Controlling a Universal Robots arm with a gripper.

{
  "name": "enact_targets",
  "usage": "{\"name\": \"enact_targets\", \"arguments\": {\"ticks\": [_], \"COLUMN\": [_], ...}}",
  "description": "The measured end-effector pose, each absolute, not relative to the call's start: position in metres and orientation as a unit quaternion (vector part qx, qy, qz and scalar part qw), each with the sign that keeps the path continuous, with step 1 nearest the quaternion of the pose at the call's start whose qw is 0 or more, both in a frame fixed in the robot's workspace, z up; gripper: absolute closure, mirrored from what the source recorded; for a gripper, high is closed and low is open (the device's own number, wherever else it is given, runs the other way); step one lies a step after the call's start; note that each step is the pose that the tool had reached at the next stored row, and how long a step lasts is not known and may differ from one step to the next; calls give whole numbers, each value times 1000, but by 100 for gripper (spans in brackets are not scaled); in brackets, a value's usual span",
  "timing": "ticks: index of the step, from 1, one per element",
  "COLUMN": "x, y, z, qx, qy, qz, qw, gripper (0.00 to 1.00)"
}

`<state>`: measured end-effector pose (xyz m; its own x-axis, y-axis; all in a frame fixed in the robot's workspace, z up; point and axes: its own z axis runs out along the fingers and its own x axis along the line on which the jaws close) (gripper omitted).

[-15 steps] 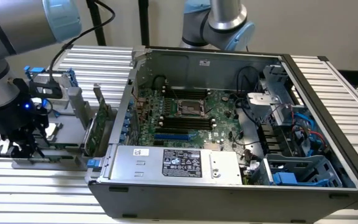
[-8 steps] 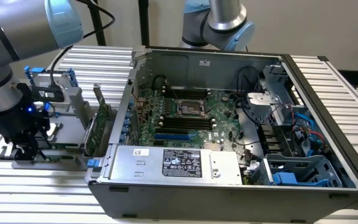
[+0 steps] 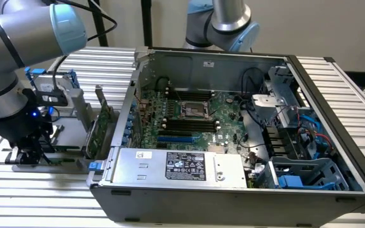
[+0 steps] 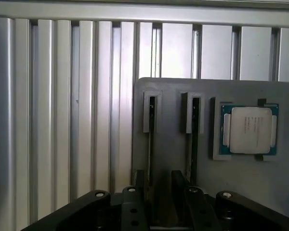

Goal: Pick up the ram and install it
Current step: 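Pick up the ram and move it above insertion slot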

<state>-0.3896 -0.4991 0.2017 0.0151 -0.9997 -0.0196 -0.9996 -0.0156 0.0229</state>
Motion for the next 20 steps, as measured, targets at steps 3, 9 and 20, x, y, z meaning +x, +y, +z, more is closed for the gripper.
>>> {"name": "enact_targets", "arguments": {"ticks": [3, 9, 20], "x": [-390, -389, -387], "y": [-499, -500, -503], "z": [198, 195, 194], "qx": [714, 714, 714], "qy": [-700, -700, -700], "qz": [-14, -14, -15], "qw": [2, 2, 3], "gripper": [0, 0, 100]}}
